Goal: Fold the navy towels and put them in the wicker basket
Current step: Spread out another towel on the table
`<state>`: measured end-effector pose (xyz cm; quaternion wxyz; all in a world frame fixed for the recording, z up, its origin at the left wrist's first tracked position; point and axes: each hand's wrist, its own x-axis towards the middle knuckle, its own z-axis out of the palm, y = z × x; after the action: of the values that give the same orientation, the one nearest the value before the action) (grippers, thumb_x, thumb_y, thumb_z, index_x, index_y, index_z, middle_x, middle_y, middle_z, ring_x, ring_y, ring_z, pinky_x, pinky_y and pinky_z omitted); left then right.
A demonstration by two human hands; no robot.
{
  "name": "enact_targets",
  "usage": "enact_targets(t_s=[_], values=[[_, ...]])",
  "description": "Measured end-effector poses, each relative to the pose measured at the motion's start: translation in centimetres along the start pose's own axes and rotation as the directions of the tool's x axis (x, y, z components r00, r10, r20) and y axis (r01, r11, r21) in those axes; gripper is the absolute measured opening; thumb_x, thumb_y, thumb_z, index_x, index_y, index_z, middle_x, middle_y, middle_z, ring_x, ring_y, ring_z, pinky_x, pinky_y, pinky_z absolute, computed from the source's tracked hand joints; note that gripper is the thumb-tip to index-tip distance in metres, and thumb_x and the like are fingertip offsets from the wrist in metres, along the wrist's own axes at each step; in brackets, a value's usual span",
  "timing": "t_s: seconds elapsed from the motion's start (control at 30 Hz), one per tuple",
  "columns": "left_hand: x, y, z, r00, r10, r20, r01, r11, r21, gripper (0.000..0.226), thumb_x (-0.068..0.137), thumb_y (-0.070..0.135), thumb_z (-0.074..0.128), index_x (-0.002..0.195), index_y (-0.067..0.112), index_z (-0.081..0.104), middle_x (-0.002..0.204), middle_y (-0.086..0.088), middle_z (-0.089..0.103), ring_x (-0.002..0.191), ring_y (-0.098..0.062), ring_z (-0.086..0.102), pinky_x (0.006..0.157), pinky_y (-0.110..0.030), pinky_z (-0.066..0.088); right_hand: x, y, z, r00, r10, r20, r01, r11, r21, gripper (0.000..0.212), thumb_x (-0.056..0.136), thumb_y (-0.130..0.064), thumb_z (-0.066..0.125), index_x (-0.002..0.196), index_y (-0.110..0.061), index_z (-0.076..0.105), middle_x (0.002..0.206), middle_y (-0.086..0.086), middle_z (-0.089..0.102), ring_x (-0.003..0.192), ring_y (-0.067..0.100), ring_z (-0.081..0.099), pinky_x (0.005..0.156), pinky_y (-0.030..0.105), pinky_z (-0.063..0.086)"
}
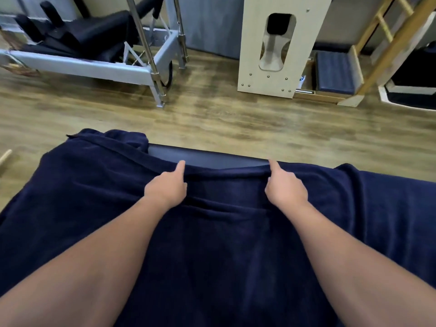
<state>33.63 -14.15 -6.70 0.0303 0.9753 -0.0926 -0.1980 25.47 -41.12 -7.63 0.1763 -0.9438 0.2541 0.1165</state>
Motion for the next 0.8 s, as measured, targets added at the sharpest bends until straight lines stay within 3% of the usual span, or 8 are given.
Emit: enact_targets(t_s=[0.07, 0.13, 0.27, 0.4, 0.5, 0.57, 0.63, 0.8], values=[[1.2, -0.1, 0.1, 0.998, -0.052, 0.045, 0.054, 0.998, -0.028, 0.022, 0.102, 0.034, 0.042, 0.121, 0.023, 0.038, 0.082, -0.005, 0.066, 0.058, -0.024, 0.069, 0.067, -0.040, 0.057, 1.3, -0.5, -0.6, 0.999, -0.013, 0.046, 0.016, 0.998, -0.064, 0.063, 0.090, -0.009, 0.042, 0.146, -0.035, 0.034, 0.110, 0.009, 0.063, 0.089, 0.034, 0.055, 0.064, 0.038, 0.044], [2.3, -0.1, -0.1, 0.996, -0.066, 0.055, 0.068, 0.997, -0.039, 0.014, 0.102, 0.030, 0.041, 0.103, 0.018, 0.045, 0.080, -0.005, 0.065, 0.050, -0.022, 0.069, 0.066, -0.039, 0.058, 2.5, -1.0, -0.9, 0.999, -0.032, 0.044, 0.036, 0.995, -0.090, 0.051, 0.089, -0.005, 0.041, 0.133, -0.030, 0.047, 0.097, 0.006, 0.060, 0.084, 0.033, 0.052, 0.064, 0.037, 0.044], [4.3, -0.2, -2.1, 0.985, -0.134, -0.110, 0.123, 0.987, -0.100, 0.018, 0.099, 0.020, 0.037, 0.096, 0.005, 0.046, 0.097, -0.016, 0.063, 0.081, -0.037, 0.062, 0.073, -0.041, 0.049, 4.9, -2.7, -1.5, 0.999, -0.044, 0.008, 0.044, 0.996, -0.078, 0.016, 0.095, -0.007, 0.046, 0.106, -0.016, 0.054, 0.102, 0.011, 0.066, 0.083, 0.033, 0.053, 0.066, 0.036, 0.041], [6.0, -1.3, -4.4, 0.938, -0.265, -0.225, 0.185, 0.928, -0.322, 0.023, 0.104, 0.023, 0.042, 0.111, 0.001, 0.041, 0.125, -0.032, 0.057, 0.115, -0.049, 0.053, 0.083, -0.044, 0.039, 6.1, -4.8, -0.6, 0.987, -0.105, -0.122, 0.116, 0.990, 0.084, 0.013, 0.097, -0.010, 0.046, 0.109, -0.015, 0.050, 0.101, 0.014, 0.067, 0.096, 0.038, 0.062, 0.069, 0.037, 0.042], [5.8, -2.6, -4.8, 0.988, -0.115, -0.107, 0.047, 0.868, -0.495, 0.064, 0.099, 0.024, 0.061, 0.150, 0.009, 0.026, 0.142, -0.015, 0.051, 0.130, -0.033, 0.048, 0.101, -0.037, 0.039, 5.0, -6.0, 0.9, 0.988, -0.145, -0.059, 0.148, 0.988, 0.046, 0.033, 0.096, -0.023, 0.054, 0.129, -0.019, 0.048, 0.123, 0.009, 0.061, 0.121, 0.035, 0.052, 0.092, 0.048, 0.039], [4.8, -3.6, -3.5, 0.997, 0.067, -0.039, -0.077, 0.901, -0.427, 0.080, 0.093, 0.020, 0.068, 0.156, 0.018, 0.018, 0.148, -0.004, 0.043, 0.136, -0.023, 0.044, 0.106, -0.030, 0.036, 3.5, -6.4, 2.3, 0.987, -0.162, -0.002, 0.162, 0.986, -0.031, 0.049, 0.097, -0.035, 0.055, 0.142, -0.022, 0.040, 0.147, 0.009, 0.044, 0.141, 0.035, 0.032, 0.107, 0.058, 0.028], [3.9, -4.8, -1.6, 0.987, 0.162, 0.017, -0.156, 0.966, -0.207, 0.081, 0.093, 0.024, 0.067, 0.159, 0.020, 0.020, 0.164, -0.006, 0.027, 0.150, -0.023, 0.027, 0.119, -0.034, 0.028, 1.4, -6.9, 3.7, 0.981, -0.190, 0.034, 0.191, 0.981, -0.042, 0.058, 0.099, -0.038, 0.051, 0.151, -0.025, 0.030, 0.163, 0.009, 0.020, 0.152, 0.038, 0.007, 0.114, 0.066, 0.015], [0.0, -7.0, 1.8, 0.975, 0.220, -0.021, -0.220, 0.975, 0.000, 0.045, 0.100, 0.026, 0.053, 0.143, 0.017, 0.050, 0.161, -0.002, 0.032, 0.143, -0.025, 0.040, 0.110, -0.045, 0.041, -5.3, -8.3, 6.7, 0.960, -0.257, 0.111, 0.269, 0.957, -0.113, 0.062, 0.102, -0.037, 0.045, 0.156, -0.026, 0.019, 0.168, 0.012, -0.004, 0.152, 0.039, -0.014, 0.117, 0.070, 0.004]])
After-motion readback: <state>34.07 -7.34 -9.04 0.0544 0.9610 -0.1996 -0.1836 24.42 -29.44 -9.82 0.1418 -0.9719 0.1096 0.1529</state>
